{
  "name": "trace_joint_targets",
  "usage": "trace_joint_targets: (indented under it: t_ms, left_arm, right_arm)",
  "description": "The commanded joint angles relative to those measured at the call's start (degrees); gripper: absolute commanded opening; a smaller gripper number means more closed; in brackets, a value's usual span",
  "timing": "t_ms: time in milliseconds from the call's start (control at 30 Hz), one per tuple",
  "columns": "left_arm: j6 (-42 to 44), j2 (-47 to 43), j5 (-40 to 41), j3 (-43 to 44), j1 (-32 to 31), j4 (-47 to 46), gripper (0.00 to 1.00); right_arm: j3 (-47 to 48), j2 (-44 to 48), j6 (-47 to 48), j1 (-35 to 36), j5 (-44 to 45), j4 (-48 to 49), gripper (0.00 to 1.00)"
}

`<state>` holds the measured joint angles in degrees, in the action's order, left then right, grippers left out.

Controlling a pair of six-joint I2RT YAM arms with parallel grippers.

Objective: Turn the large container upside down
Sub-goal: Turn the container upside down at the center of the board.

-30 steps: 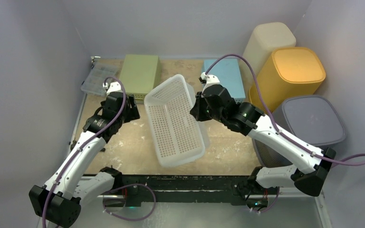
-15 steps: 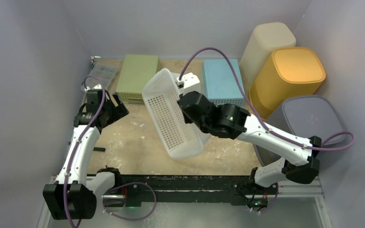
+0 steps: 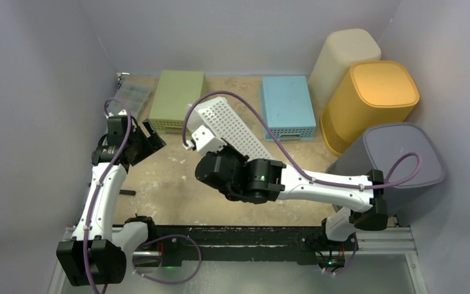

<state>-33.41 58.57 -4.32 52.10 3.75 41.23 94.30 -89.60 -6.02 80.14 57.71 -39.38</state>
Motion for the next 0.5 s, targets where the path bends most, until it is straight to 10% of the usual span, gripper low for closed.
trace_joint_targets:
  t_ms: [0,467]
  left_arm:
    - [-0.10,-1.56,2.88,2.99,0.47,0.74,0.79]
    - [1.71,-2.12,8.85,4.85,0.55,2.73,0.80]
  right_arm:
    - [-2.06,0.10,10.03,2.56,9.38,7.37,0.00]
    - [-11.61,-9.89,2.77,17.80,-0.26,7.13,0.00]
